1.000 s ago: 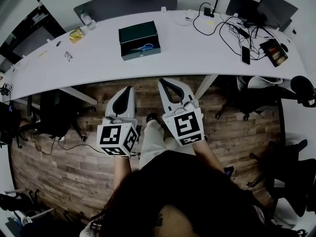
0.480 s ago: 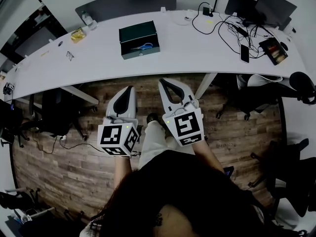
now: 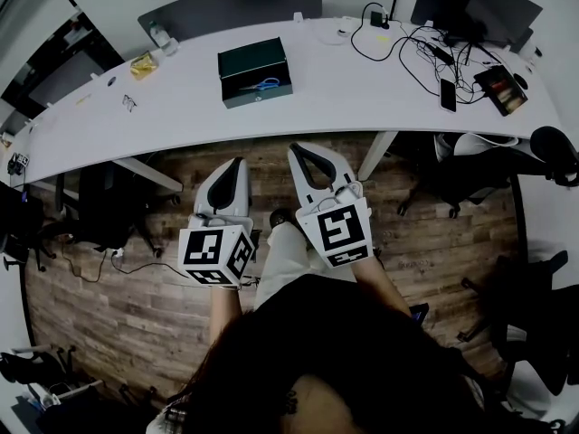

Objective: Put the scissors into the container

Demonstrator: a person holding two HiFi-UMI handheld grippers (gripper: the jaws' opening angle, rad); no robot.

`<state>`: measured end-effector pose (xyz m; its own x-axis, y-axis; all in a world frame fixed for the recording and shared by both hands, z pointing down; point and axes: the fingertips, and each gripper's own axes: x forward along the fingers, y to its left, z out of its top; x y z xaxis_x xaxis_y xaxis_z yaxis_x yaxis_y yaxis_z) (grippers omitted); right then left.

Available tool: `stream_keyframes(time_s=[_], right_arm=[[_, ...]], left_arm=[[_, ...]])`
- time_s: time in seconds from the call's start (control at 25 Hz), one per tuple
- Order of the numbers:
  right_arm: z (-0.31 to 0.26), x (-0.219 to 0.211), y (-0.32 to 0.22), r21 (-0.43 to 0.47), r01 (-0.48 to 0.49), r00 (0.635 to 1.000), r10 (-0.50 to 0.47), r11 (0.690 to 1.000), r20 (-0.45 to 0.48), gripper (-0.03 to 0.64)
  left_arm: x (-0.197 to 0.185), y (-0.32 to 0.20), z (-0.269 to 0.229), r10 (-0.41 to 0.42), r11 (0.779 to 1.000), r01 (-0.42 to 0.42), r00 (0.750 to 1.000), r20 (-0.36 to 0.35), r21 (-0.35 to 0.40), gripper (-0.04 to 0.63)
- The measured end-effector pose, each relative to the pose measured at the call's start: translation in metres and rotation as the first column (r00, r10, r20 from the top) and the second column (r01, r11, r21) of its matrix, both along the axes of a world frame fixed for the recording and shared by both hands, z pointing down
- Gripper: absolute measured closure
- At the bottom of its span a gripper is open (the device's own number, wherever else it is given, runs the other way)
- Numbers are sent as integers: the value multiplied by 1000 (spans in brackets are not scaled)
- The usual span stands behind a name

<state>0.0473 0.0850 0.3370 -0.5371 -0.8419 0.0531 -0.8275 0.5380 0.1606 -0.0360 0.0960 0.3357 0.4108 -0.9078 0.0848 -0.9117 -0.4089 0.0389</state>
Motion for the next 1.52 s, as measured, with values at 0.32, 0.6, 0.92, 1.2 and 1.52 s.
stream_keyframes(time_s=[0.32, 0.6, 0.92, 1.2, 1.52], right_arm=[[0, -1, 1, -1, -2, 1000, 2, 1000, -2, 609], [5, 2, -3, -10, -11, 1000, 11, 1000, -6, 609], [5, -5, -6, -13, 3, 1000, -3, 1000, -3, 609], [7, -6, -13, -20, 2, 1000, -2, 1000, 2, 609], [9, -12, -26, -32, 5, 1000, -5, 999, 1, 609]], left_arm=[[3, -1, 0, 13, 1000, -13, 1000, 1, -1, 584], [7, -6, 3, 21, 1000, -21, 1000, 11, -10, 584], [3, -11, 5, 18, 1000, -17, 1000, 12, -20, 584], [-1, -18, 6, 14, 1000, -14, 1000, 12, -23, 584], [-6, -30, 9, 12, 999, -12, 1000, 10, -33, 584]])
